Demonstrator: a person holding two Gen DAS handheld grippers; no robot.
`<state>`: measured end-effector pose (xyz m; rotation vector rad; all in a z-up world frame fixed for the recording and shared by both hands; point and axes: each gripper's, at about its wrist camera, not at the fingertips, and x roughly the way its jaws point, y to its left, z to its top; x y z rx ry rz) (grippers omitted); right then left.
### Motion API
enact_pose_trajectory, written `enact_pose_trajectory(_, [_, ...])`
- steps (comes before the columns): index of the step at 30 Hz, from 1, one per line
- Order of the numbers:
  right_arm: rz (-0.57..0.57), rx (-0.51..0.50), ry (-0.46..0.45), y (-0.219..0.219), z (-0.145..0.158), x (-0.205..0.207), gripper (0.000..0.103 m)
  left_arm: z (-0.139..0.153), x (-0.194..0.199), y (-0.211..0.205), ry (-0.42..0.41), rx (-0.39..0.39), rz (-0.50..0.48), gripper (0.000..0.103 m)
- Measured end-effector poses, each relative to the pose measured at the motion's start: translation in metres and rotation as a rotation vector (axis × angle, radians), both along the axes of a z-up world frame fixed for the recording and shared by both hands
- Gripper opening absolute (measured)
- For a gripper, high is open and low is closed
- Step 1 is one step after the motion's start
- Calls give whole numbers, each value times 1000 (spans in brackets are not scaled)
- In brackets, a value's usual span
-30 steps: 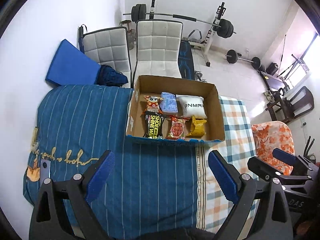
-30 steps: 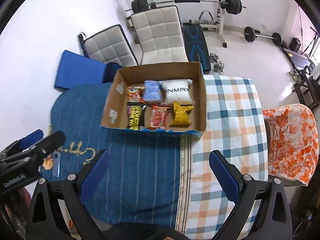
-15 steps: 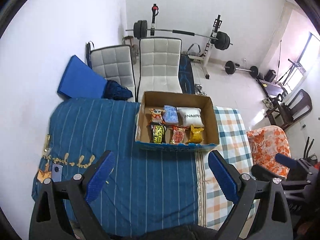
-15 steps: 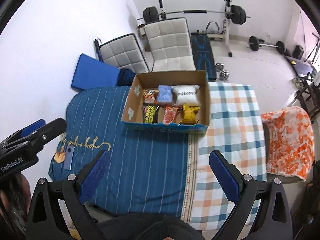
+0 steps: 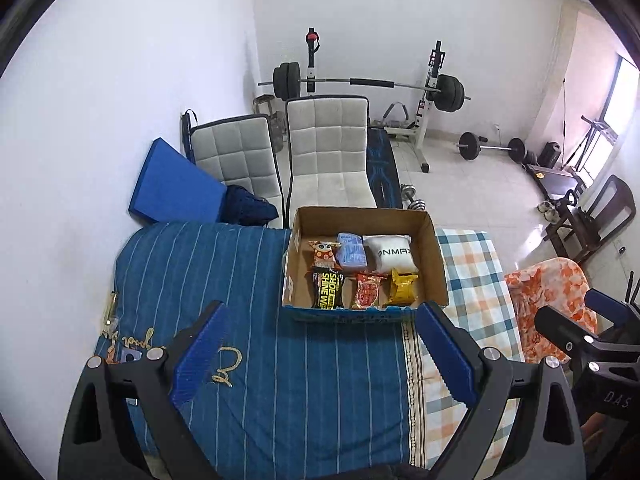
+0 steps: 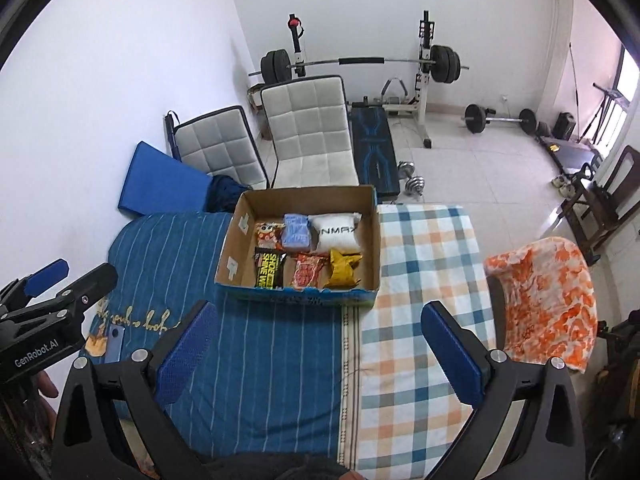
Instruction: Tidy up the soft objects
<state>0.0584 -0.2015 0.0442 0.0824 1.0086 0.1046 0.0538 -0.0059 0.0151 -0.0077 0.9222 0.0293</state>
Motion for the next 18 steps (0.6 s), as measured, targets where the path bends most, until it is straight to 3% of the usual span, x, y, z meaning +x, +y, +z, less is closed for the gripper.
enact_pose_trajectory(18, [-19,25,-67,-8,24,-6,103,9,-4,2,-23,-3,12,96])
